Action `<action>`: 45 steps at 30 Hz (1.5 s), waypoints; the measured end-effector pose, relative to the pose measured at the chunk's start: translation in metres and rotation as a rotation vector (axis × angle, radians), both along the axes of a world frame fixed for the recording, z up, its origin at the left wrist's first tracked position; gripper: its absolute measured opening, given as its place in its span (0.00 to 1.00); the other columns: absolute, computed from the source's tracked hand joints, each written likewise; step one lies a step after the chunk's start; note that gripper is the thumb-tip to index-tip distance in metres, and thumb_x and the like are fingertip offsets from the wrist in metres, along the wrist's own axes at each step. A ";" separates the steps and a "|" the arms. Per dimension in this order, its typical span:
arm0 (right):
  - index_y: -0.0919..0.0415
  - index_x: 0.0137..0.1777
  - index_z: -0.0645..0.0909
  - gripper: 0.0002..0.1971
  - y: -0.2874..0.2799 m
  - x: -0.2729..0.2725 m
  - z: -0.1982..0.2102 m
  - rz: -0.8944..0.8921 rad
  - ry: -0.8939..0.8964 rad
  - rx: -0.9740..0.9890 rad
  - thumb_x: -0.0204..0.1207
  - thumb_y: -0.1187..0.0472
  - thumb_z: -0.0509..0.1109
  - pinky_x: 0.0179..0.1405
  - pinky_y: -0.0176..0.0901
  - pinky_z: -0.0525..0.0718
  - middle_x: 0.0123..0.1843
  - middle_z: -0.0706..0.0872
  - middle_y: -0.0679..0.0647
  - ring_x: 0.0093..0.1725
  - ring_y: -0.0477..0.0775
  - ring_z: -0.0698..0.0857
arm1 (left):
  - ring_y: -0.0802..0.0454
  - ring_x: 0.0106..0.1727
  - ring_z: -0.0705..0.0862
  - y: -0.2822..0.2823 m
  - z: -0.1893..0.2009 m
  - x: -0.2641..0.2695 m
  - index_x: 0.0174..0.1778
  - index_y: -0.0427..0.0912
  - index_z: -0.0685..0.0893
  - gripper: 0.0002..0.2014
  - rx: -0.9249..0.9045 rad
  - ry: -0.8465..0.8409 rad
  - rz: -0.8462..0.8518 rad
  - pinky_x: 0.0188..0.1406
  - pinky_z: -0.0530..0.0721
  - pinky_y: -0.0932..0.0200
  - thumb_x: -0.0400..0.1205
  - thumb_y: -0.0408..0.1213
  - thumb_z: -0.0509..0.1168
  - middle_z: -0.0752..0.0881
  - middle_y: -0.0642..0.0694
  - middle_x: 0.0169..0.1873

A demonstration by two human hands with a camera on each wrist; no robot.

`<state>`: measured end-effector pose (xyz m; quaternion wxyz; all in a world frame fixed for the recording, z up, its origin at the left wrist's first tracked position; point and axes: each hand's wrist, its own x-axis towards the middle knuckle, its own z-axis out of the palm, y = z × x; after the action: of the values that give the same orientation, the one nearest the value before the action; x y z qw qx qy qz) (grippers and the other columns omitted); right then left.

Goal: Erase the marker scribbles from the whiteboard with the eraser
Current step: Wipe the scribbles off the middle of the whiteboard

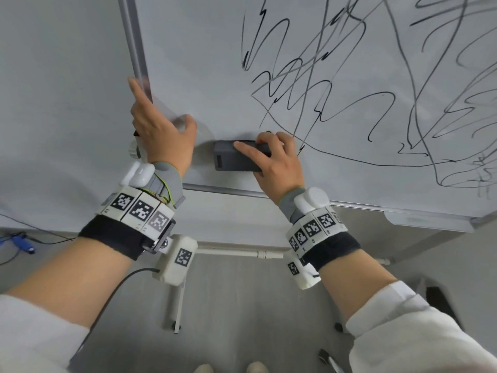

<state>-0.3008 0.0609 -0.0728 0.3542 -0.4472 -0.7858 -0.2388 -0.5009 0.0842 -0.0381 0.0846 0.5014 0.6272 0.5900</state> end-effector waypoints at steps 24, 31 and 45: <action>0.49 0.62 0.84 0.31 -0.008 0.033 -0.024 0.007 -0.010 -0.074 0.62 0.77 0.69 0.35 0.49 0.82 0.57 0.70 0.51 0.57 0.62 0.68 | 0.34 0.62 0.72 -0.004 -0.002 0.019 0.81 0.48 0.54 0.43 -0.058 0.121 0.107 0.67 0.68 0.49 0.66 0.40 0.58 0.63 0.35 0.70; 0.49 0.62 0.84 0.31 -0.003 0.037 -0.010 0.014 -0.011 -0.058 0.62 0.77 0.70 0.40 0.53 0.83 0.56 0.75 0.54 0.57 0.63 0.69 | 0.35 0.65 0.71 -0.003 -0.002 0.020 0.81 0.49 0.55 0.43 -0.050 0.112 0.127 0.68 0.66 0.51 0.66 0.41 0.59 0.63 0.36 0.71; 0.49 0.62 0.84 0.33 -0.004 0.027 -0.011 0.028 -0.035 -0.071 0.60 0.79 0.71 0.37 0.52 0.83 0.55 0.78 0.57 0.56 0.62 0.68 | 0.35 0.66 0.70 -0.005 -0.002 0.025 0.81 0.49 0.53 0.44 -0.057 0.104 0.140 0.70 0.64 0.52 0.66 0.41 0.59 0.60 0.36 0.73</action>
<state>-0.2734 0.0571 -0.0839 0.3275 -0.4443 -0.8060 -0.2138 -0.4759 0.0792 -0.0404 0.0248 0.4837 0.6808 0.5494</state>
